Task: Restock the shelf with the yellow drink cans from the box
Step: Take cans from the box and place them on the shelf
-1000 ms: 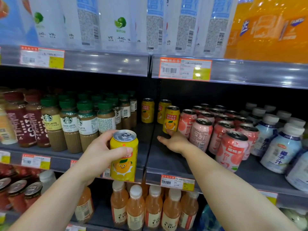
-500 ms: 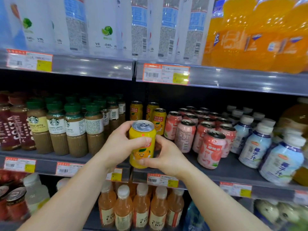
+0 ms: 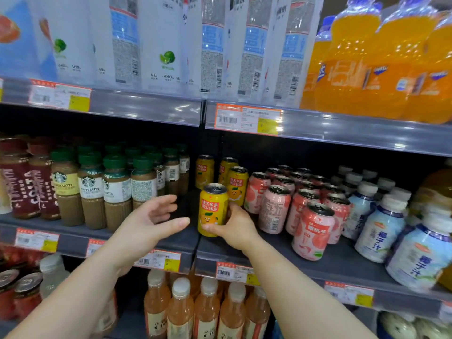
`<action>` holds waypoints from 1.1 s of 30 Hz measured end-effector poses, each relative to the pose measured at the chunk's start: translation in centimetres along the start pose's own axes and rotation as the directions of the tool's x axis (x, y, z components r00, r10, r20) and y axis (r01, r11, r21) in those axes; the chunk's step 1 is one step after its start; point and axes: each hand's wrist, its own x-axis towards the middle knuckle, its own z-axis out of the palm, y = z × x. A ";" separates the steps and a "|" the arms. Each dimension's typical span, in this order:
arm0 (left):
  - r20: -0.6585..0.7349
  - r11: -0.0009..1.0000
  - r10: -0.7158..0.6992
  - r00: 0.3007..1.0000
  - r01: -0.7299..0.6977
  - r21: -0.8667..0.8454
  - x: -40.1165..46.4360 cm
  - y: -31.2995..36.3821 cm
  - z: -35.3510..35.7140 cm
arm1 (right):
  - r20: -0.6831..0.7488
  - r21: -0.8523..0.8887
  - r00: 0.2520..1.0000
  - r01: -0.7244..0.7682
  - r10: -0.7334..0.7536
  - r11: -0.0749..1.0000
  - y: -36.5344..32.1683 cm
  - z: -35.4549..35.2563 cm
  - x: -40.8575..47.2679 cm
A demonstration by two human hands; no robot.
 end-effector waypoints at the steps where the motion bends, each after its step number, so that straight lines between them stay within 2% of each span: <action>1: -0.008 1.000 -0.007 1.000 0.007 -0.008 -0.2 -0.2 -0.1 | 0.003 0.003 1.000 0.001 -0.001 1.000 -0.1 0.1 0.5; 8: -0.028 0.998 -0.035 0.999 0.034 -0.047 -0.7 -1.0 -0.6 | -0.048 0.036 0.996 -0.075 0.077 0.996 0.4 1.5 5.1; 12: -0.031 0.998 -0.046 0.998 0.045 -0.039 -0.8 -1.3 -1.2 | -0.085 0.051 0.993 -0.075 0.079 0.996 0.6 2.1 5.9; 17: -0.035 0.998 -0.056 0.998 0.055 -0.028 -0.8 -2.2 -1.9 | -0.047 0.140 0.995 -0.081 0.089 0.987 1.4 0.8 4.8; 19: -0.034 0.998 -0.052 0.998 0.051 -0.026 -0.7 -2.2 -2.1 | -0.069 0.120 0.997 -0.035 0.044 0.992 1.7 -0.3 3.8; 20: -0.034 0.999 -0.046 0.998 0.045 -0.025 -0.6 -2.2 -2.2 | -0.043 0.078 0.999 0.010 -0.006 0.997 1.9 -0.9 3.3; 22: -0.043 0.999 -0.040 0.998 0.039 -0.027 -0.4 -2.1 -2.3 | 0.114 -0.055 0.990 0.089 -0.082 0.995 2.0 -1.7 2.6; 25: -0.061 0.998 -0.044 0.997 0.041 -0.037 0.0 -1.9 -2.0 | 0.321 -0.209 0.947 0.064 0.007 0.976 2.0 -1.7 2.8; 28: -0.059 0.998 -0.055 0.997 0.053 -0.034 0.2 -2.0 -1.8 | 0.371 -0.266 0.928 0.069 0.036 0.961 1.9 -1.5 3.6; 33: -0.059 0.997 -0.065 0.996 0.062 -0.041 0.3 -2.2 -2.1 | 0.372 -0.226 0.928 0.106 -0.015 0.968 1.8 -1.9 4.3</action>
